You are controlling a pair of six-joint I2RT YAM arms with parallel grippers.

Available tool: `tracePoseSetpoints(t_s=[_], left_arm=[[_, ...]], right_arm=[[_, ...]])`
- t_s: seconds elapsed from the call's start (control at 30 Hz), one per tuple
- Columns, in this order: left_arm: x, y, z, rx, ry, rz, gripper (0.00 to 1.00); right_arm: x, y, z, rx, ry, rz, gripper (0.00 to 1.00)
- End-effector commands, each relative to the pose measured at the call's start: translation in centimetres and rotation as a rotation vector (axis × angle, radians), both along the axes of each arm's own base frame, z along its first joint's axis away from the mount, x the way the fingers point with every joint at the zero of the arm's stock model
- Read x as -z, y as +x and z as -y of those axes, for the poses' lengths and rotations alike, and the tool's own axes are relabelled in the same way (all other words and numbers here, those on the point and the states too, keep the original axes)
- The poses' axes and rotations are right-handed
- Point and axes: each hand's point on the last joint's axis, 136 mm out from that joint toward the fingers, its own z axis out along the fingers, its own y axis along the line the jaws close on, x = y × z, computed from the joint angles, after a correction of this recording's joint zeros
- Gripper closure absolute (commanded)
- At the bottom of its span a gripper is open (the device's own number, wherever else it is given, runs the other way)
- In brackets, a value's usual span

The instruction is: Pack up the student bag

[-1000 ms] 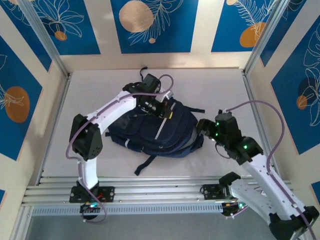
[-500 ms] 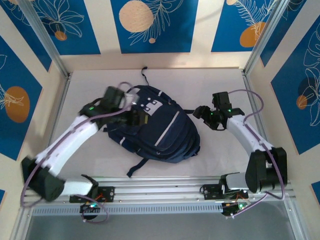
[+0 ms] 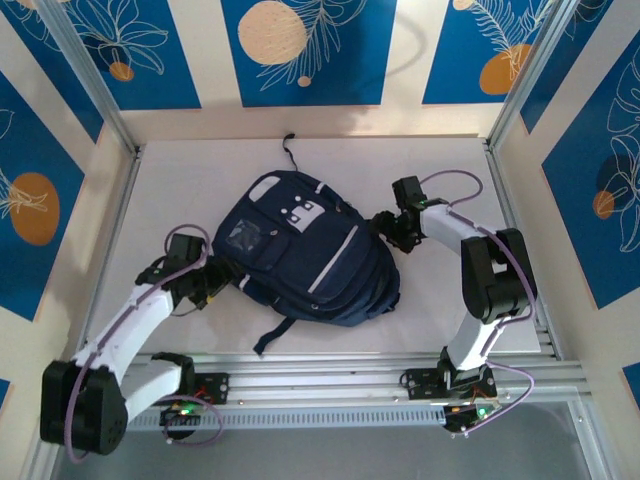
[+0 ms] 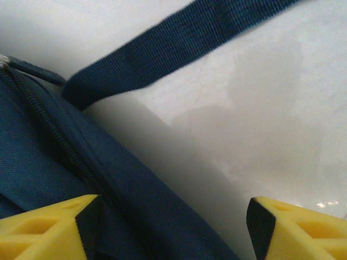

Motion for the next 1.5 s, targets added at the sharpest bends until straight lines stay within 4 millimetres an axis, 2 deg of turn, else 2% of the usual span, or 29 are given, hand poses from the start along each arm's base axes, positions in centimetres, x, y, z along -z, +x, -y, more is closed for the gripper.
tracePoseSetpoints(t_s=[0.0, 0.23, 0.37, 0.47, 0.5, 0.57, 0.63, 0.73, 0.8, 0.83, 0.93, 1.0, 1.07, 1.13, 1.27, 1.37, 1.47], left_arm=[[-0.5, 3.7, 0.6, -0.061, -0.035, 0.022, 0.21], [1.5, 8.6, 3.9, 0.010, -0.018, -0.051, 0.21], [1.1, 12.8, 6.7, 0.081, -0.071, -0.037, 0.21], [-0.9, 16.6, 10.7, 0.205, -0.119, 0.013, 0.22], [-1.7, 17.8, 12.8, 0.266, -0.157, 0.035, 0.22], [-3.5, 19.7, 16.2, 0.366, -0.212, 0.057, 0.22], [-6.2, 21.2, 19.5, 0.482, -0.244, 0.123, 0.22], [-9.9, 21.7, 20.8, 0.582, -0.153, 0.219, 0.20], [-12.1, 21.4, 19.7, 0.594, -0.096, 0.266, 0.20], [-13.0, 21.1, 18.7, 0.595, -0.052, 0.284, 0.19], [-15.1, 19.8, 14.8, 0.575, 0.070, 0.319, 0.18], [-16.2, 18.3, 13.2, 0.565, 0.101, 0.347, 0.18], [-16.3, 16.4, 12.3, 0.572, 0.116, 0.354, 0.18], [-15.7, 14.0, 11.9, 0.570, 0.087, 0.347, 0.18], [-13.7, 9.5, 10.8, 0.553, 0.034, 0.326, 0.17], [-12.1, 6.0, 11.2, 0.584, -0.010, 0.306, 0.21], [-9.7, 2.4, 12.9, 0.636, -0.010, 0.286, 0.27]], right_arm=[[1.2, -2.2, -0.9, -0.070, -0.040, -0.021, 0.28], [2.2, -5.9, -1.9, -0.121, -0.034, -0.042, 0.28], [1.5, -8.3, -3.4, -0.167, -0.003, -0.034, 0.28], [1.0, -10.6, -5.7, -0.208, 0.046, -0.025, 0.28], [0.7, -11.4, -6.7, -0.220, 0.062, -0.018, 0.28], [-0.1, -12.6, -9.3, -0.248, 0.118, 0.009, 0.28], [-1.1, -13.5, -12.5, -0.288, 0.189, 0.050, 0.28], [-3.0, -14.1, -17.5, -0.400, 0.269, 0.087, 0.27], [-4.2, -14.3, -18.9, -0.452, 0.277, 0.106, 0.25], [-4.9, -14.4, -19.0, -0.460, 0.284, 0.117, 0.25], [-7.2, -14.5, -17.5, -0.461, 0.298, 0.167, 0.24], [-8.8, -14.9, -16.2, -0.481, 0.300, 0.208, 0.23], [-10.3, -15.5, -15.1, -0.511, 0.311, 0.230, 0.23], [-11.4, -15.8, -13.4, -0.520, 0.278, 0.258, 0.23], [-12.1, -16.4, -10.7, -0.535, 0.174, 0.276, 0.27], [-11.2, -16.8, -9.6, -0.533, 0.117, 0.239, 0.33], [-10.2, -16.8, -9.1, -0.516, 0.092, 0.204, 0.37]])
